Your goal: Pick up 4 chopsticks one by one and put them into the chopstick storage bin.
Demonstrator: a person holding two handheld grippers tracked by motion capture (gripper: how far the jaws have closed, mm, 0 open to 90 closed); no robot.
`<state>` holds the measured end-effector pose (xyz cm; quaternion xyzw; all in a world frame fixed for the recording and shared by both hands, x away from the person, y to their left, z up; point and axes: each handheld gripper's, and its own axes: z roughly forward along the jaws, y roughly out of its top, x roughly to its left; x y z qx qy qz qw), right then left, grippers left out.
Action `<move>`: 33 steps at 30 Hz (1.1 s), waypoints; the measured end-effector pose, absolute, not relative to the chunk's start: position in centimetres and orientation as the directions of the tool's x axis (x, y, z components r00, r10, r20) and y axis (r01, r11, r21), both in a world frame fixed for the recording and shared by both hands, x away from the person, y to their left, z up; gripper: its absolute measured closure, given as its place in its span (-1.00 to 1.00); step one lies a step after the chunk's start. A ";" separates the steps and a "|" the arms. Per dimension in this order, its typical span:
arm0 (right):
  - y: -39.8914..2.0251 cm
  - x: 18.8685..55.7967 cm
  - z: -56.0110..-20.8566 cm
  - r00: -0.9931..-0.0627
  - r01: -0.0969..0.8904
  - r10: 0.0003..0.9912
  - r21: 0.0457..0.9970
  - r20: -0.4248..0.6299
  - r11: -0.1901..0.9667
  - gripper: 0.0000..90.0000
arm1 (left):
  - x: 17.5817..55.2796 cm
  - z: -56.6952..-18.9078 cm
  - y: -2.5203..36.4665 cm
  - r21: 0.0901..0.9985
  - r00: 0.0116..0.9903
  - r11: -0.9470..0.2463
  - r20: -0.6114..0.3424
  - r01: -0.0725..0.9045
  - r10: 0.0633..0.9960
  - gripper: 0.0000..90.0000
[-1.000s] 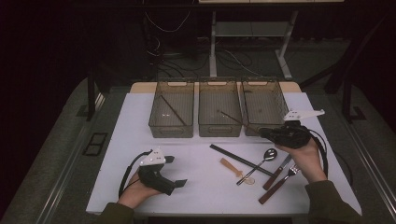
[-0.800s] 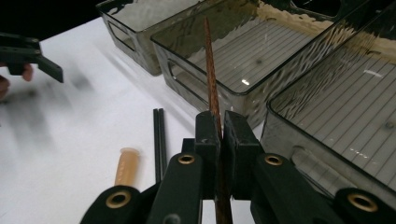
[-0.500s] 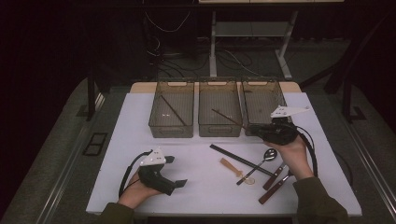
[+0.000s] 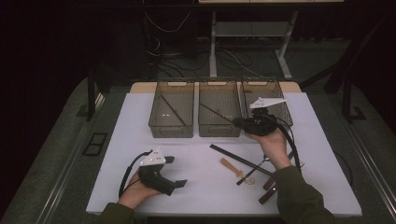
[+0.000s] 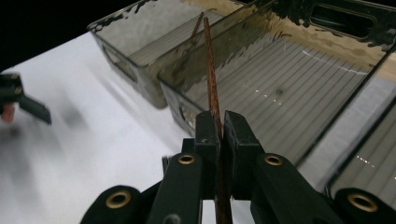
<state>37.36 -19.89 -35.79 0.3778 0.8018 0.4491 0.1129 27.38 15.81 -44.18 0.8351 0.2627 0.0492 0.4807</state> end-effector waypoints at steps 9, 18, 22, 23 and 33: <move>-17.0 39.3 -35.1 -0.668 0.518 0.724 0.806 0.172 0.286 0.88 | 27.4 -44.1 16.0 0.829 0.854 -0.397 -0.169 0.393 0.491 -0.98; -13.7 41.0 -35.0 -0.659 0.529 0.735 0.792 0.157 0.305 0.88 | 27.4 -44.1 16.1 0.829 0.851 -0.396 -0.167 0.394 0.498 -0.98; -12.3 41.9 -35.1 -0.653 0.529 0.742 0.792 0.150 0.304 0.88 | 27.3 -44.1 16.0 0.830 0.852 -0.394 -0.169 0.394 0.496 -0.98; -11.9 42.1 -35.1 -0.650 0.530 0.745 0.792 0.149 0.303 0.88 | 27.3 -44.1 16.0 0.830 0.852 -0.396 -0.168 0.393 0.495 -0.98; -8.3 44.0 -35.2 -0.640 0.535 0.757 0.781 0.127 0.321 0.88 | 27.4 -44.2 16.1 0.827 0.853 -0.404 -0.160 0.391 0.497 -0.98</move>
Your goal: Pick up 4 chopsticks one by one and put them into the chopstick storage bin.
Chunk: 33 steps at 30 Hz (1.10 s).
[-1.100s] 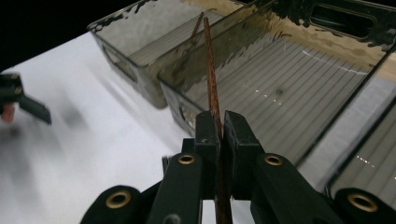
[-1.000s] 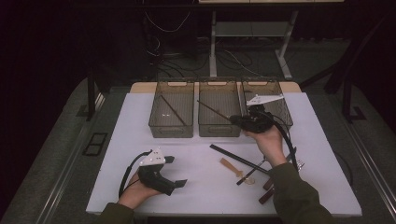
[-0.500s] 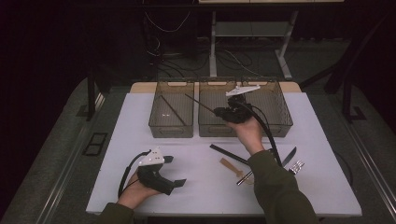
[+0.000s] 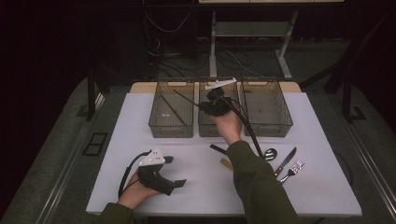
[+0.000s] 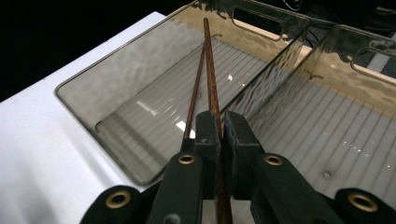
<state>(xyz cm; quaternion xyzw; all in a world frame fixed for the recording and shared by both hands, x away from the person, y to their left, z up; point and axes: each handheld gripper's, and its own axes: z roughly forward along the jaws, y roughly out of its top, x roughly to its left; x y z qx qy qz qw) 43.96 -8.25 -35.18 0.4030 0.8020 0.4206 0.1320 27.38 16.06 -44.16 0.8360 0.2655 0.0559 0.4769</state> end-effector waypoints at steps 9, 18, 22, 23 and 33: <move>-5.3 46.2 -36.1 -0.624 0.559 0.771 0.764 0.131 0.323 0.88 | 27.3 -44.2 16.0 0.828 0.850 -0.392 -0.177 0.401 0.496 -0.98; -2.1 47.7 -36.9 -0.617 0.575 0.777 0.744 0.121 0.341 0.88 | 27.3 -44.1 16.0 0.829 0.857 -0.399 -0.172 0.393 0.485 -0.98; -1.2 47.9 -37.0 -0.615 0.577 0.780 0.740 0.117 0.345 0.88 | 27.3 -44.2 16.0 0.829 0.857 -0.397 -0.175 0.394 0.486 -0.98; -1.0 48.0 -37.0 -0.616 0.577 0.779 0.740 0.117 0.345 0.88 | 27.3 -44.1 16.0 0.828 0.856 -0.399 -0.174 0.395 0.487 -0.98; 0.2 48.1 -37.7 -0.617 0.581 0.777 0.738 0.125 0.343 0.85 | 27.4 -44.1 16.0 0.829 0.858 -0.401 -0.172 0.391 0.483 -0.98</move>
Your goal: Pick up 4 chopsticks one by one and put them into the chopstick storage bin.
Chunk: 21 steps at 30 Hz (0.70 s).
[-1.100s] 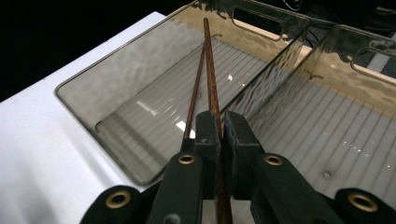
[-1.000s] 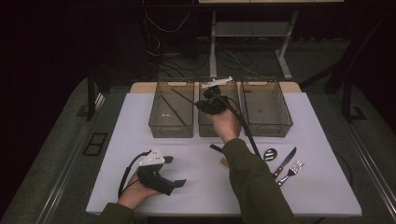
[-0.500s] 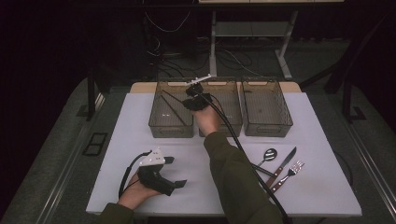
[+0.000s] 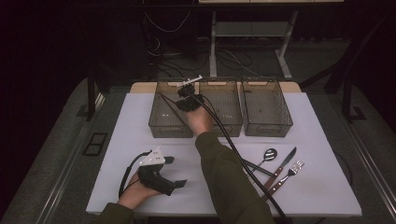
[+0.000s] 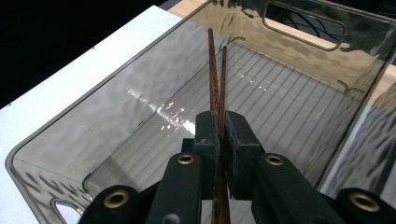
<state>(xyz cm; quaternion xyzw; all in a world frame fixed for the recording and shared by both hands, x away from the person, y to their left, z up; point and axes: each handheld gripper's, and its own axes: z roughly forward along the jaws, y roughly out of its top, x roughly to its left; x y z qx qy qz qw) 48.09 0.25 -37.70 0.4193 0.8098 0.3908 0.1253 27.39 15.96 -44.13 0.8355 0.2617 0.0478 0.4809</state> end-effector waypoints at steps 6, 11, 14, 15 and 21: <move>-0.1 47.9 -37.1 -0.625 0.558 0.774 0.752 0.102 0.352 0.54 | 27.4 -44.1 16.0 0.828 0.858 -0.400 -0.174 0.393 0.483 -0.98; -1.3 47.6 -36.3 -0.629 0.550 0.771 0.758 0.099 0.351 0.37 | 27.4 -44.1 16.0 0.828 0.859 -0.403 -0.169 0.390 0.484 -0.98; -2.3 47.4 -35.9 -0.634 0.553 0.764 0.759 0.116 0.343 0.29 | 27.4 -44.1 16.0 0.829 0.859 -0.402 -0.169 0.389 0.484 -0.98; -2.8 47.2 -35.8 -0.638 0.552 0.760 0.759 0.120 0.344 0.26 | 27.4 -44.1 16.0 0.829 0.859 -0.402 -0.168 0.389 0.484 -0.98; -5.7 45.9 -35.0 -0.671 0.534 0.730 0.770 0.132 0.351 0.10 | 27.5 -44.0 16.3 0.834 0.852 -0.388 -0.171 0.392 0.494 -0.98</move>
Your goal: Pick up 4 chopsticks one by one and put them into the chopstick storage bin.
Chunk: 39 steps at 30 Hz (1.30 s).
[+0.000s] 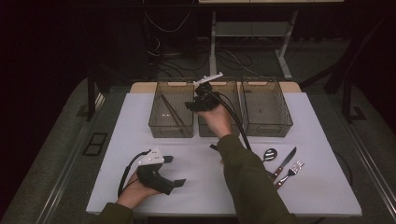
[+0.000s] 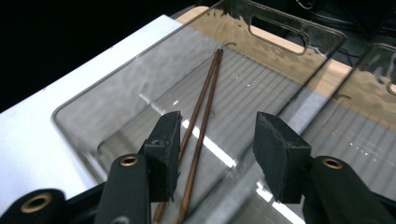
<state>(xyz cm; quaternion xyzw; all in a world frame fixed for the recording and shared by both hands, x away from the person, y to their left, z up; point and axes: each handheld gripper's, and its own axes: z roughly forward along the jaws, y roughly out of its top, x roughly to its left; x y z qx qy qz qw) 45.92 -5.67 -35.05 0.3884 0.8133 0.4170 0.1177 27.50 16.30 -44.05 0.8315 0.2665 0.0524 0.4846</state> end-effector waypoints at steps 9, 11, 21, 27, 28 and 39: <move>-9.9 43.7 -34.1 -0.719 0.481 0.684 0.798 0.122 0.364 -0.11 | 27.5 -44.1 16.2 0.832 0.848 -0.383 -0.179 0.401 0.499 -0.98; -10.6 43.2 -34.0 -0.726 0.471 0.678 0.801 0.115 0.369 -0.14 | 27.5 -44.1 16.2 0.830 0.850 -0.390 -0.176 0.399 0.496 -0.98; -14.4 40.6 -34.4 -0.757 0.445 0.645 0.808 0.109 0.386 -0.22 | 27.5 -44.1 16.2 0.828 0.853 -0.397 -0.172 0.396 0.492 -0.98; -16.9 39.0 -35.1 -0.770 0.434 0.628 0.813 0.111 0.388 -0.24 | 27.5 -44.1 16.2 0.829 0.852 -0.394 -0.173 0.397 0.494 -0.98; -17.3 38.7 -35.2 -0.769 0.436 0.630 0.813 0.114 0.385 -0.24 | 27.5 -44.1 16.2 0.829 0.852 -0.394 -0.174 0.398 0.495 -0.98; -22.1 35.7 -37.0 -0.762 0.450 0.634 0.811 0.131 0.375 -0.24 | 27.5 -44.3 16.1 0.827 0.852 -0.395 -0.176 0.400 0.494 -0.98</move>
